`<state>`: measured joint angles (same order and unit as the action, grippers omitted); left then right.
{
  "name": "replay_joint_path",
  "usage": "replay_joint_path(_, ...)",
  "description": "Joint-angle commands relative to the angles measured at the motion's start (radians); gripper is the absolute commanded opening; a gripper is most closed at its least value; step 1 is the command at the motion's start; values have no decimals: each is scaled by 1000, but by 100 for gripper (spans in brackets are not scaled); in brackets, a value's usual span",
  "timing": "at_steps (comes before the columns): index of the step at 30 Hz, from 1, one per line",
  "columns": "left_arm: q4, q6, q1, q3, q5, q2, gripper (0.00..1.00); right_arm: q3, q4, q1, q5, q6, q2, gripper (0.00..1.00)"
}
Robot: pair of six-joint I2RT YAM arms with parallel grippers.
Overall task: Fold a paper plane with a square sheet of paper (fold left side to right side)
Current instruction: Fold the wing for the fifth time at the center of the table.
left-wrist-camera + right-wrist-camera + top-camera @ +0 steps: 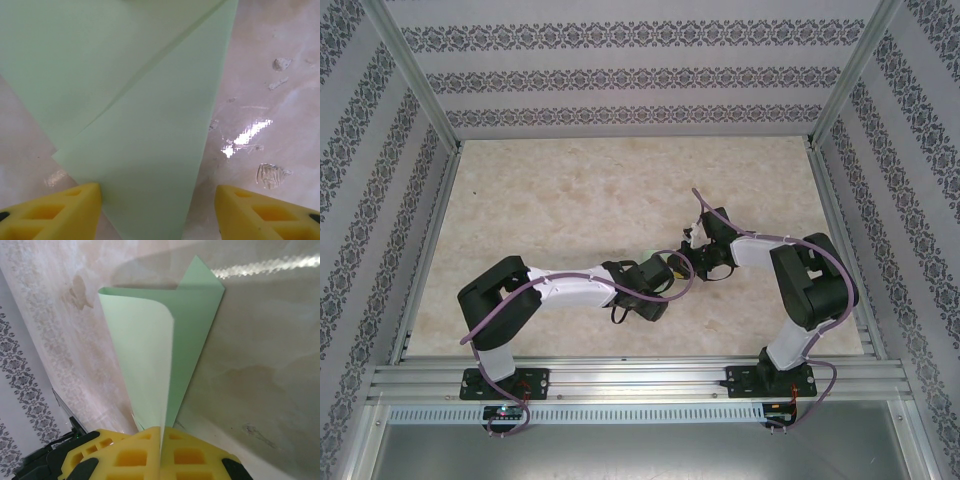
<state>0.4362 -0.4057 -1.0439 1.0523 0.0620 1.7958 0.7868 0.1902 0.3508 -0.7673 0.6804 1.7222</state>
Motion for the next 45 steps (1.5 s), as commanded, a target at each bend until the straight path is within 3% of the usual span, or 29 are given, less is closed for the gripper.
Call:
replay_joint_path(1,17,-19,-22,23,9,20,60,25,16,-8,5,-21,15,5)
replay_joint_path(18,91,-23,-56,75,96,7,59,38,41,-9,24,-27,25,5)
replay_joint_path(27,147,-45,-111,103,197,21,65,43,54,-10,2,19,13,5)
replay_joint_path(45,222,-68,-164,152,343,118,60,66,118,-13,-18,59,26,4)
